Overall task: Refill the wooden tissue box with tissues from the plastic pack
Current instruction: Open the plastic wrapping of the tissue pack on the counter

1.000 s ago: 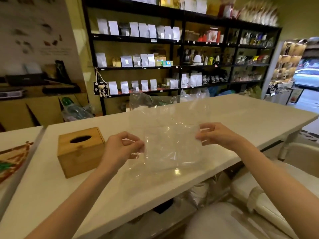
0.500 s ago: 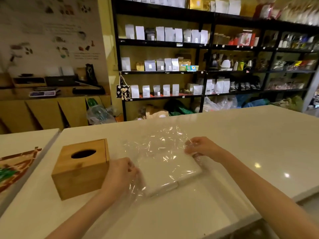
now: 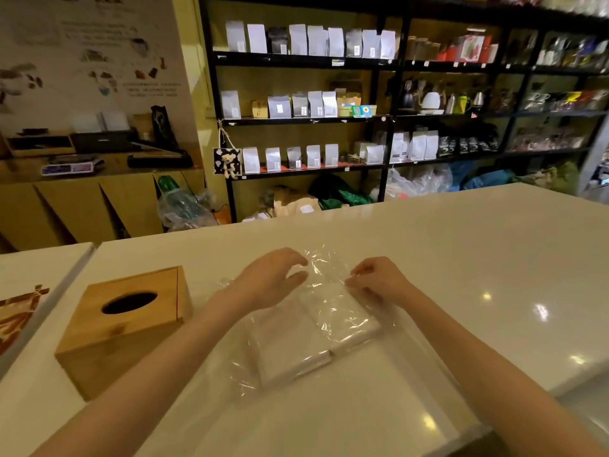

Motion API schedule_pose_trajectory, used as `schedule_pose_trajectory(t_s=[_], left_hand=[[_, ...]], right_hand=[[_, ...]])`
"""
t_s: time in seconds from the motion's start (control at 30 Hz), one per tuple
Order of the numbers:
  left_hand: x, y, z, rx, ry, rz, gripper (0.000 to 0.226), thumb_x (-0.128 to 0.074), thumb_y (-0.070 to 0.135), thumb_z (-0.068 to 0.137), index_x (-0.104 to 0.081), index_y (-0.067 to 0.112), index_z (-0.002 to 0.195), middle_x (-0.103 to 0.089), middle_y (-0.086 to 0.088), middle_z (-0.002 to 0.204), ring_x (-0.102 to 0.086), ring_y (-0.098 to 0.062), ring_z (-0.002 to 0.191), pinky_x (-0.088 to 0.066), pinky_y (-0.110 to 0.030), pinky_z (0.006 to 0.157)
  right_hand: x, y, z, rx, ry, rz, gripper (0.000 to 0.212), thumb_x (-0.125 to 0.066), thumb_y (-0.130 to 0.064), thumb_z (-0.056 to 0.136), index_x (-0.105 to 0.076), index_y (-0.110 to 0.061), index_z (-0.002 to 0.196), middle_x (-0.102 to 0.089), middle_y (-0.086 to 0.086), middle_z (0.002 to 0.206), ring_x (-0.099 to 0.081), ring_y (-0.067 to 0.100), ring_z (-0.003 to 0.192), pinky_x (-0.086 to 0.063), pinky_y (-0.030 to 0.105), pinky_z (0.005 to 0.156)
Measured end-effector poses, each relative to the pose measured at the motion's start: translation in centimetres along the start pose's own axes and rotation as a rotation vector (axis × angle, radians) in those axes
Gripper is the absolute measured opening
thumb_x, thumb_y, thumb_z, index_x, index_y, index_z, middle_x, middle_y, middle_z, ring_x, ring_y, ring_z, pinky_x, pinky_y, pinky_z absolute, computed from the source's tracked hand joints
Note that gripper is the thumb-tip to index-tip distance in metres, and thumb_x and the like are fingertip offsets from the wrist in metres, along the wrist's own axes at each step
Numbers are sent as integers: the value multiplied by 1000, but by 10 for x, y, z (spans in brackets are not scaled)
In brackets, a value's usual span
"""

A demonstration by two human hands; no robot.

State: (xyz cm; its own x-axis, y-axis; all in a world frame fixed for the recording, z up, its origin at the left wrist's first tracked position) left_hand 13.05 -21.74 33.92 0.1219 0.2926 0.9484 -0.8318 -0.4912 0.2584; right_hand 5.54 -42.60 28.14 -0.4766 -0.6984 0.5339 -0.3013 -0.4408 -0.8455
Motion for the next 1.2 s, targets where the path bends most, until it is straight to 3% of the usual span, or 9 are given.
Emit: schedule_pose_trajectory(t_s=[0.1, 0.23, 0.37, 0.47, 0.57, 0.73, 0.97, 1.07, 1.2], left_hand=[[-29, -4, 12, 117, -184, -415, 44, -35, 38, 95, -44, 19, 134, -41, 2, 146, -36, -15, 133, -22, -23, 107], [-49, -15, 15, 300, -274, -606, 64, -25, 65, 85, -45, 29, 133, -38, 7, 148, -35, -12, 133, -21, -26, 103], [-49, -11, 11, 309, -336, -779, 69, -12, 59, 90, -39, 17, 138, -40, 6, 145, -37, -2, 121, -17, -20, 103], [-51, -13, 11, 330, -359, -803, 73, -9, 62, 88, -39, 16, 137, -40, 3, 146, -37, -8, 131, -14, -26, 114], [-54, -16, 13, 344, -383, -778, 76, -8, 65, 86, -40, 19, 137, -39, 5, 146, -35, -10, 133, -12, -29, 117], [-55, -18, 17, 354, -422, -812, 77, -9, 67, 85, -42, 19, 135, -43, 9, 140, -39, -6, 126, -18, -22, 108], [-36, -26, 13, 201, -131, -576, 29, -58, 38, 84, -73, 14, 81, -70, -10, 93, -58, -16, 83, -45, -32, 83], [-14, -24, 2, 118, -65, -590, 21, -64, 23, 82, -72, 4, 80, -71, -10, 78, -59, -12, 66, -46, -22, 68], [5, -17, -10, 76, -46, -650, 18, -63, 21, 84, -71, 6, 81, -72, 0, 67, -64, -3, 52, -45, -11, 51]], right_hand=[[-3, 0, -1, -5, 58, -36, 27, -81, -15, 64, -69, -7, 87, -58, -3, 62, -54, 9, 54, -43, 16, 50], [-5, 3, -1, -3, 126, -19, 18, -78, -10, 67, -71, -7, 83, -56, -6, 59, -51, 4, 53, -37, 5, 43], [-6, 7, -7, 40, 154, -1, 7, -74, -6, 70, -72, -11, 75, -60, -6, 61, -55, 7, 59, -45, 18, 60], [-5, 6, -13, 87, 199, 14, 10, -73, -8, 70, -71, -17, 69, -63, -7, 63, -59, 10, 64, -47, 24, 68], [-3, 4, -20, 133, 201, 70, 9, -73, -8, 72, -71, -16, 70, -64, -9, 64, -58, 2, 60, -43, 7, 59], [14, -3, -30, 180, 194, 241, 13, -73, -7, 73, -68, -17, 68, -68, -6, 72, -62, 0, 63, -45, 5, 62], [34, -9, -40, 133, 97, 333, 17, -66, -5, 79, -58, -18, 86, -71, -4, 66, -62, 7, 61, -46, 24, 68], [31, -16, -42, 179, 169, 34, 40, -64, -6, 78, -52, -16, 115, -67, 4, 92, -59, 22, 96, -42, 29, 81], [4, -54, -55, 526, 154, -483, 65, -62, -26, 73, -42, -20, 134, -47, 4, 137, -29, 25, 131, -25, 39, 108]])
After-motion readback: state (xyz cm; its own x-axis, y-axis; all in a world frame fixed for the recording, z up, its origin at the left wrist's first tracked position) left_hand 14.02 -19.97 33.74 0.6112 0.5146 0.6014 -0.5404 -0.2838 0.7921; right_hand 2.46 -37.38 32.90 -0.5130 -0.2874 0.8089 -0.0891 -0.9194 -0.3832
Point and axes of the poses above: each hand's wrist, its own z-axis towards the middle knuckle, its own x-axis out of the back of the hand, y = z × x, the point moved 2 cm from there along z, towards the middle knuckle
